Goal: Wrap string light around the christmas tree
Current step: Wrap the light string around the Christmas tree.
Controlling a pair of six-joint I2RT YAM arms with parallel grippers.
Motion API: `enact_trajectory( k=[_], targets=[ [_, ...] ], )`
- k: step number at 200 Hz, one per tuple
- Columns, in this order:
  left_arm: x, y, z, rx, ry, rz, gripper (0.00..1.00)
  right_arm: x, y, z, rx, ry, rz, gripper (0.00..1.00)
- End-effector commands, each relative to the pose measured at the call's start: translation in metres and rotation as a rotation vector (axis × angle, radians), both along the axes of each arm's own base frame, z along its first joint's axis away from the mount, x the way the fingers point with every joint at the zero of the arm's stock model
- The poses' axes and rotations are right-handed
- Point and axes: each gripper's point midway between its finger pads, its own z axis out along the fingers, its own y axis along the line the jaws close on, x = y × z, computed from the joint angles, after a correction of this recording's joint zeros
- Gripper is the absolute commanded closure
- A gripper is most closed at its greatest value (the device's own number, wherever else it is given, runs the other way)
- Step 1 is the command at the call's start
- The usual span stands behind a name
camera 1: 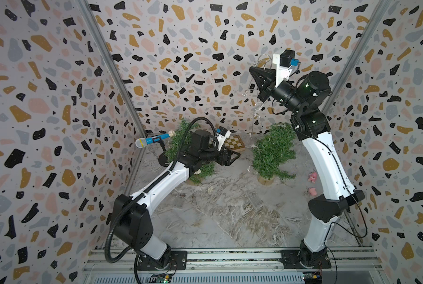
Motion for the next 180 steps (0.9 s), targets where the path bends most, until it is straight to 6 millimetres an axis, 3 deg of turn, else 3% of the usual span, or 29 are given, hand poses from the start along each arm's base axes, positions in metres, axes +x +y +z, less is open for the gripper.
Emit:
enact_trajectory(
  k=[1, 16, 42, 58, 104, 123, 154, 180],
  targets=[
    [-0.019, -0.015, -0.007, -0.035, -0.026, -0.1, 0.23, -0.019, -0.012, 0.034, 0.064, -0.11, 0.023, 1.0],
    [-0.028, -0.019, -0.028, -0.023, -0.033, -0.113, 0.22, -0.018, -0.011, 0.037, 0.081, -0.133, 0.032, 1.0],
    [-0.022, -0.017, -0.068, 0.003, 0.019, -0.069, 0.22, -0.01, -0.007, 0.032, 0.082, -0.13, 0.04, 1.0],
    [-0.014, -0.022, -0.081, 0.002, 0.041, -0.058, 0.23, -0.008, -0.004, 0.029, 0.08, -0.12, 0.053, 1.0],
    [-0.013, -0.061, -0.107, -0.029, 0.027, -0.086, 0.28, -0.007, 0.001, 0.03, 0.126, -0.125, 0.112, 1.0],
    [-0.017, -0.065, -0.099, -0.08, 0.04, -0.097, 0.29, -0.005, 0.004, 0.027, 0.13, -0.116, 0.128, 1.0],
    [-0.03, -0.053, -0.073, -0.093, -0.025, -0.091, 0.26, -0.004, 0.011, 0.021, 0.121, -0.099, 0.149, 1.0],
    [-0.03, -0.044, -0.037, -0.077, -0.101, -0.06, 0.25, -0.005, 0.02, 0.017, 0.109, -0.094, 0.157, 1.0]
  ],
)
